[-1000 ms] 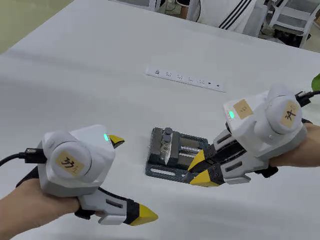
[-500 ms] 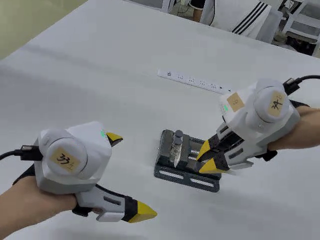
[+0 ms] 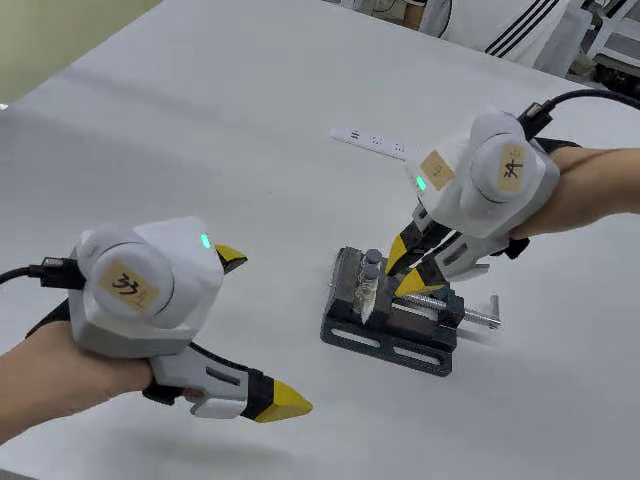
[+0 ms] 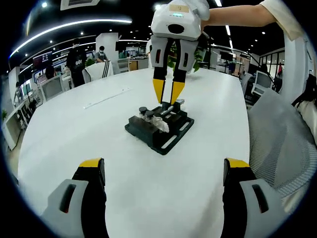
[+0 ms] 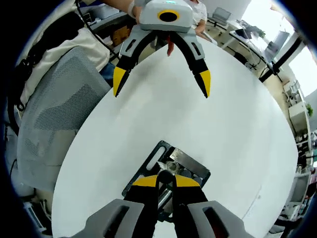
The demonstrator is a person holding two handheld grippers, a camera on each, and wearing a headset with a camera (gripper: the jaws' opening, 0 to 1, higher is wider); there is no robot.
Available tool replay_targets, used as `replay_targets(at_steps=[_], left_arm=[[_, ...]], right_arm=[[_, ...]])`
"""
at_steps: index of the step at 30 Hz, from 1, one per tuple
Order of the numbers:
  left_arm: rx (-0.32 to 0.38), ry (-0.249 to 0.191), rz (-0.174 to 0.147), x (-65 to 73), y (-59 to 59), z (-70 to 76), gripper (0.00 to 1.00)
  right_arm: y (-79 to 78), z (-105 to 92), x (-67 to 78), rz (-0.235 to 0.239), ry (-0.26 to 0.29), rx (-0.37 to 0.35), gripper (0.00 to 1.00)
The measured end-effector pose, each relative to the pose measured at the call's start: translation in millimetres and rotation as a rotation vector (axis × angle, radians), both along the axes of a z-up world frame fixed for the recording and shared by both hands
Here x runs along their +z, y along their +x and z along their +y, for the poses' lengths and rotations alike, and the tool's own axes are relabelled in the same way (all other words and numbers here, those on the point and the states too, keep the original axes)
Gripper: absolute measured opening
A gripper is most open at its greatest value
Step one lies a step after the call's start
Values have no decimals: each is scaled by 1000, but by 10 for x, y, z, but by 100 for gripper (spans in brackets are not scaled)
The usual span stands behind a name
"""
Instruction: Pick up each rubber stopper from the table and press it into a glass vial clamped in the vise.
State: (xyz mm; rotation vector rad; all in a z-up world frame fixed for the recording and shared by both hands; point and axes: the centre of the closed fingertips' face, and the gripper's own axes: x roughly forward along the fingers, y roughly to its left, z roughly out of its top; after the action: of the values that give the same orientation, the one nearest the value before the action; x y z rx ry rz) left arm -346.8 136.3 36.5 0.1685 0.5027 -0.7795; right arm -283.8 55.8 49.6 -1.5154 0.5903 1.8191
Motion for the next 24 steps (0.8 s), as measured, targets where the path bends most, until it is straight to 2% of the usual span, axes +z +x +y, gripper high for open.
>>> replay_targets(at_steps=[2,3,4,12,17,22,24], left_arm=[[5,1,3,-3,0,8,99],[7,2,4,-7,-2,12,99],[9,0,5,-9,-9,15,99],[31,-14,12,-23,-27,46,99],[39,-19,16,-41,-32,65,99],[42,-23,21,-59,-41,67,99],[44,-24,22,-66,-46,71,99]], right_arm=[[62,7,-32,-30,-19,46,4],[50,18,-40,-20,-20,39,4],[43,37,-43,-19,-23,66,4],[-20,96,-68,-6,-55,135,4],[-4,110,-91,-9,-78,149,4],[-5,86,-134,2,-109,131,4],[19,118,-146,11,-106,124,4]])
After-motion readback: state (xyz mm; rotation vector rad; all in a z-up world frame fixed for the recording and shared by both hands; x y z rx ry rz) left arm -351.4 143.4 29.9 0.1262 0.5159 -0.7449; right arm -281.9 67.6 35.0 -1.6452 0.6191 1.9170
